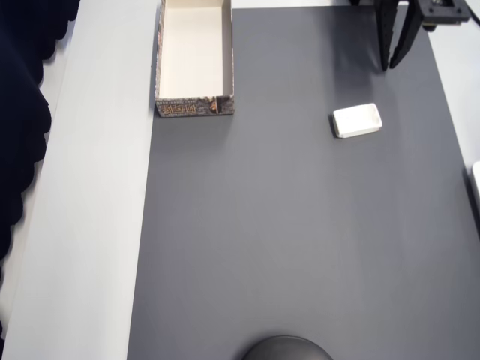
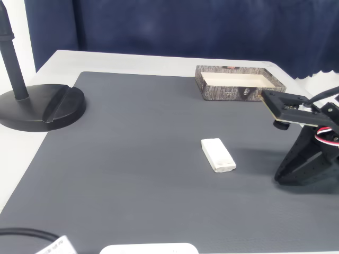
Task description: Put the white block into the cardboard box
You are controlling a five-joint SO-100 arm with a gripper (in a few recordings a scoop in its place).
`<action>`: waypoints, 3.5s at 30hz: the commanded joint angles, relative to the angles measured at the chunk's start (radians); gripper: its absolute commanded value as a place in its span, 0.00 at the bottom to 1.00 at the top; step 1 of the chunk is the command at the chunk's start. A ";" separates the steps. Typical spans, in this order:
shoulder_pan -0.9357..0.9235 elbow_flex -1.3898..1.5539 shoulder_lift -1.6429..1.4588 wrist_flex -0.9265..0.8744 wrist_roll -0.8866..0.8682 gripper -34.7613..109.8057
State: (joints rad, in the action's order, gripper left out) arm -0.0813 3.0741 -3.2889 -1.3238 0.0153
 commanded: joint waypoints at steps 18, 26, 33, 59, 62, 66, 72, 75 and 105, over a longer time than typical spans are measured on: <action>0.012 0.018 -0.035 -0.005 0.006 0.23; 0.012 0.018 -0.035 -0.005 0.006 0.23; 0.012 0.018 -0.035 -0.005 0.006 0.23; 0.012 0.018 -0.035 -0.005 0.006 0.23; 0.012 0.018 -0.035 -0.005 0.006 0.23; 0.012 0.018 -0.035 -0.005 0.006 0.23; 0.012 0.018 -0.035 -0.005 0.008 0.23; 0.012 0.018 -0.035 -0.005 0.009 0.23; -0.149 -0.477 0.604 -0.014 -0.138 0.23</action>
State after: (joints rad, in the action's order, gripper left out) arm -0.1994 2.7857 -2.8087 -1.3330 -0.0675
